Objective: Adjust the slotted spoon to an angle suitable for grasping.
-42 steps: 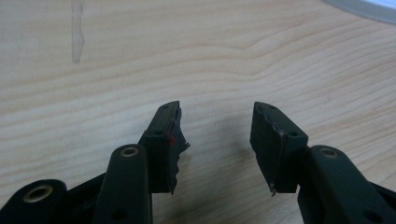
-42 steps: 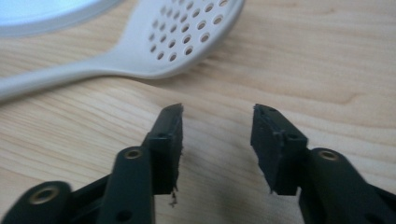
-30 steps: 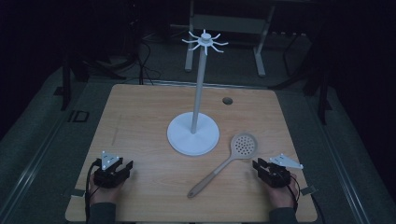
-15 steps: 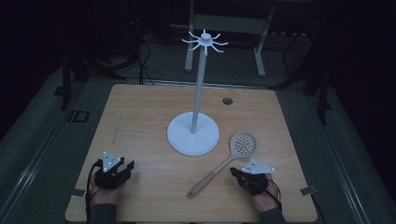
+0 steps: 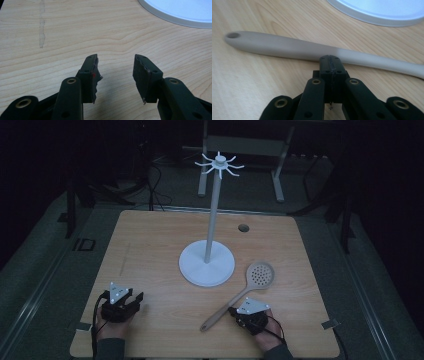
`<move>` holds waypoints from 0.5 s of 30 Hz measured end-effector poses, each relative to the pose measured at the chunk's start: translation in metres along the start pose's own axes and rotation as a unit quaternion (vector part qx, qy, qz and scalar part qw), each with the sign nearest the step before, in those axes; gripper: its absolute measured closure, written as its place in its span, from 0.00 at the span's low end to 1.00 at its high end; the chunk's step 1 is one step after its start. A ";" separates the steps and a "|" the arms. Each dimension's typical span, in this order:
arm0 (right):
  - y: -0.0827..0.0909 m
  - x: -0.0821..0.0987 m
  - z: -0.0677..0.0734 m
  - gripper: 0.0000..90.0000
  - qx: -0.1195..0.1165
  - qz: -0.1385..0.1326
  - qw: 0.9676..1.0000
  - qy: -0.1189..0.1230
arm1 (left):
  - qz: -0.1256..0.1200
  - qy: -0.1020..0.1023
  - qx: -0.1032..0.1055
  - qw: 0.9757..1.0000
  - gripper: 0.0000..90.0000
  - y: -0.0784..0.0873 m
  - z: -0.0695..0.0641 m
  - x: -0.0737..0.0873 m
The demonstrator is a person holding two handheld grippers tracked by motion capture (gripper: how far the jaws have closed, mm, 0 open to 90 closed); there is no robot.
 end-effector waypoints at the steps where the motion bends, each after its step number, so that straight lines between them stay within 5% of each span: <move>1: -0.002 -0.003 -0.001 1.00 -0.003 -0.002 1.000 -0.002 | 0.002 -0.001 0.000 1.000 0.62 -0.001 -0.001 0.000; 15: -0.029 -0.030 -0.003 0.99 0.000 -0.007 1.000 -0.010 | 0.003 0.001 -0.003 1.000 0.62 -0.001 0.000 0.000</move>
Point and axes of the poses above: each handheld gripper's, and its own axes: y roughly backward along the jaws, x roughly out of its underside, z roughly to its left, the point moved 3 cm from there along -y, roughly forward along the jaws, and after that the axes turned 8 degrees about -x, right-handed, at the moved point
